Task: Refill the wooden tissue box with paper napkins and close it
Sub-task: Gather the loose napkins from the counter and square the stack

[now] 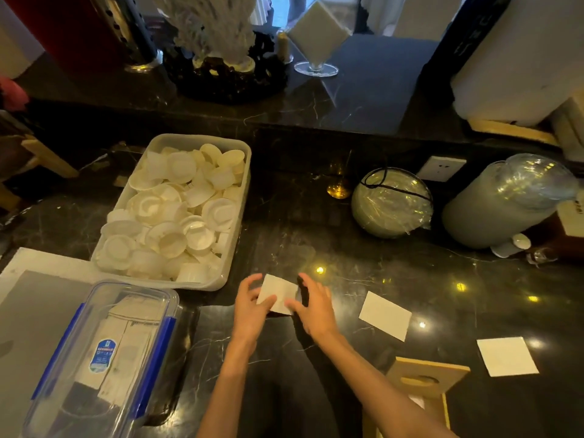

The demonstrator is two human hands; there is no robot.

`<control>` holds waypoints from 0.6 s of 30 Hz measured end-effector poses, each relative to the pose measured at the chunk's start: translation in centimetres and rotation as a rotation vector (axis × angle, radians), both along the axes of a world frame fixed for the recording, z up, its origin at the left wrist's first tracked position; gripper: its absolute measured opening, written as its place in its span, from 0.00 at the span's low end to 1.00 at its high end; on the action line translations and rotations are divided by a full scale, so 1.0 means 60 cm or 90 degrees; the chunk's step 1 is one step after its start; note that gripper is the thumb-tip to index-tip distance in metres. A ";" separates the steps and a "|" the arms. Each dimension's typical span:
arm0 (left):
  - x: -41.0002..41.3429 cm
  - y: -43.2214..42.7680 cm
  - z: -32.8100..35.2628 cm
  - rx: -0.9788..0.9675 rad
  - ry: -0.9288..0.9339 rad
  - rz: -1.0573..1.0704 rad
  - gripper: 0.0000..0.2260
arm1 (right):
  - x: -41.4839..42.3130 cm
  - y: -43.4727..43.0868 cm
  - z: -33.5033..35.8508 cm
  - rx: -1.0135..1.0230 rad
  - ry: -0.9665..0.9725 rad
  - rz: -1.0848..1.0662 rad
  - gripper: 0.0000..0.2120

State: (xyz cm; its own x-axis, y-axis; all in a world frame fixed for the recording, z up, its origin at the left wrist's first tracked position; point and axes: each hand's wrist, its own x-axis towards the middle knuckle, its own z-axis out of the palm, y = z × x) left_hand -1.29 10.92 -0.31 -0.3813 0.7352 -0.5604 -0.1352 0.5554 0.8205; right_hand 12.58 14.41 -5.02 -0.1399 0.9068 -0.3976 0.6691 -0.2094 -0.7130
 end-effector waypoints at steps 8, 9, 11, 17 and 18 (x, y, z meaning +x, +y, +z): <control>0.021 0.029 0.159 0.160 -0.324 -0.108 0.21 | 0.091 0.006 0.217 -0.080 0.438 -0.164 0.39; 0.032 0.039 0.178 0.180 -0.341 -0.146 0.22 | 0.117 0.006 0.251 -0.062 0.445 -0.178 0.37; 0.066 0.065 0.197 0.193 -0.328 -0.202 0.24 | 0.175 0.009 0.305 -0.015 0.410 -0.195 0.33; 0.234 0.125 0.127 0.066 -0.025 -0.330 0.17 | 0.335 0.049 0.257 -0.091 0.096 -0.155 0.33; 0.257 0.126 0.097 0.039 0.014 -0.371 0.15 | 0.352 0.054 0.231 -0.126 0.059 -0.144 0.33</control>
